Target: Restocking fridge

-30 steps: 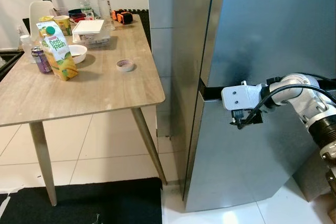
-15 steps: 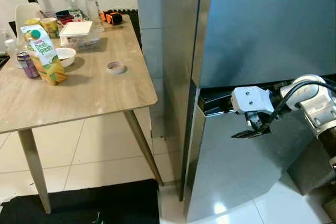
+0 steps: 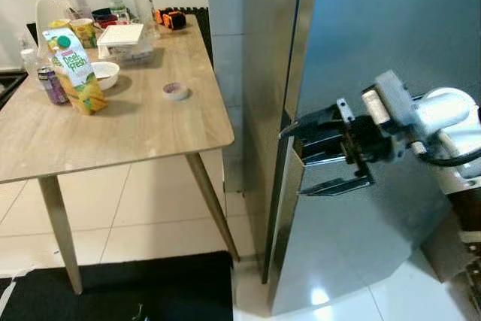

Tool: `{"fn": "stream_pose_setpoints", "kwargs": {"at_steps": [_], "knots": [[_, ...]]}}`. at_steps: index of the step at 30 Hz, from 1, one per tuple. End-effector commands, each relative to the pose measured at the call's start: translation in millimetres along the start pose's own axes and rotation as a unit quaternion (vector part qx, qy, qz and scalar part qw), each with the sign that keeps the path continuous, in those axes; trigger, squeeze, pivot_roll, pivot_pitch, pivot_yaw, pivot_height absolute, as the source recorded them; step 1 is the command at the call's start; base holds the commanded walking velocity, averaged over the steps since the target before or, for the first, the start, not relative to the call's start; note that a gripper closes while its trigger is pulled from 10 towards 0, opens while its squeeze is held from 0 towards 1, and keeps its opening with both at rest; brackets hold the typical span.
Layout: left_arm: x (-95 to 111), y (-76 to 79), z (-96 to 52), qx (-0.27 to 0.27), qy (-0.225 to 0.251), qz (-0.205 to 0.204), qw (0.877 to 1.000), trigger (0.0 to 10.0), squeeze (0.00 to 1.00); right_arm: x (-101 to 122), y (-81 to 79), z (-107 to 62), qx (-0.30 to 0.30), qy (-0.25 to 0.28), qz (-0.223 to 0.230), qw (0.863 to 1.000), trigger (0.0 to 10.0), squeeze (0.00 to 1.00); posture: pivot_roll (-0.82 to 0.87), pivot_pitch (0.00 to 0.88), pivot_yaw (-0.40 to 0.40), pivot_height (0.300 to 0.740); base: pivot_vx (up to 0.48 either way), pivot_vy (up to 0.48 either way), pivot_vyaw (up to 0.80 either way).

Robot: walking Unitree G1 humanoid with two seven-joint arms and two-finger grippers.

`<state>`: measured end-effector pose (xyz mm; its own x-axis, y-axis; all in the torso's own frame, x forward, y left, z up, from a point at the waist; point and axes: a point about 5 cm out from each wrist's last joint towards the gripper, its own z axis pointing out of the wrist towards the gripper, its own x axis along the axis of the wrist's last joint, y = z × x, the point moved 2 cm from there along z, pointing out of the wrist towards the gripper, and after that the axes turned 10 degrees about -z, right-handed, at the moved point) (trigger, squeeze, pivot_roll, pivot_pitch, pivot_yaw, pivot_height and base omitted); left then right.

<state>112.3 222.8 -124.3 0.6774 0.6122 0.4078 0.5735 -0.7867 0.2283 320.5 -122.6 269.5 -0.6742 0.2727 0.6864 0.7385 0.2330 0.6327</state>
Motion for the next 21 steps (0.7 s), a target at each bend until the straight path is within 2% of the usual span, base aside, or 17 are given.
{"fn": "stream_pose_setpoints", "kwargs": {"at_steps": [1, 2, 4, 6, 11, 21], "knots": [[-1, -2.0, -0.6, 0.003, -0.001, -0.001, 1.0, 10.0, 0.0, -12, -0.5, 1.5, 0.001, -0.052, 0.0, 0.999, 10.0, 0.0, -0.09, 0.0, -0.008, 0.74, 0.0, 0.0, 0.0], [-2, -1.9, -0.6, 0.003, -0.002, -0.002, 1.0, 10.0, 0.0, -22, -4.0, -0.6, 0.005, -0.091, 0.006, 0.996, 10.0, 0.0, -0.09, 0.0, -0.008, 0.74, 0.0, 0.0, 0.0], [-2, -1.9, -0.6, 0.003, -0.002, -0.002, 1.0, 10.0, 0.0, -22, -4.0, -0.6, 0.005, -0.091, 0.006, 0.996, 10.0, 0.0, -0.09, 0.0, -0.008, 0.74, 0.0, 0.0, 0.0], [-2, -1.6, -0.6, 0.003, -0.002, -0.002, 1.0, 10.0, 0.0, -27, -9.1, -7.1, 0.01, -0.115, 0.027, 0.993, 10.0, 0.0, -0.09, 0.0, -0.01, 0.74, 0.0, 0.0, 0.0], [-3, -1.7, -0.6, 0.003, -0.003, -0.003, 1.0, 10.0, 0.0, -35, -6.6, -15.6, -0.002, -0.155, 0.03, 0.987, 10.0, 0.0, -0.09, 0.0, -0.01, 0.74, 0.0, 0.0, 0.0], [-4, -0.5, -0.5, 0.001, -0.004, -0.002, 1.0, 10.0, 0.0, -32, 4.3, -16.3, -0.018, -0.143, 0.026, 0.989, 10.0, 0.0, -0.09, 0.0, -0.009, 0.74, 0.0, 0.0, 0.0]]}}
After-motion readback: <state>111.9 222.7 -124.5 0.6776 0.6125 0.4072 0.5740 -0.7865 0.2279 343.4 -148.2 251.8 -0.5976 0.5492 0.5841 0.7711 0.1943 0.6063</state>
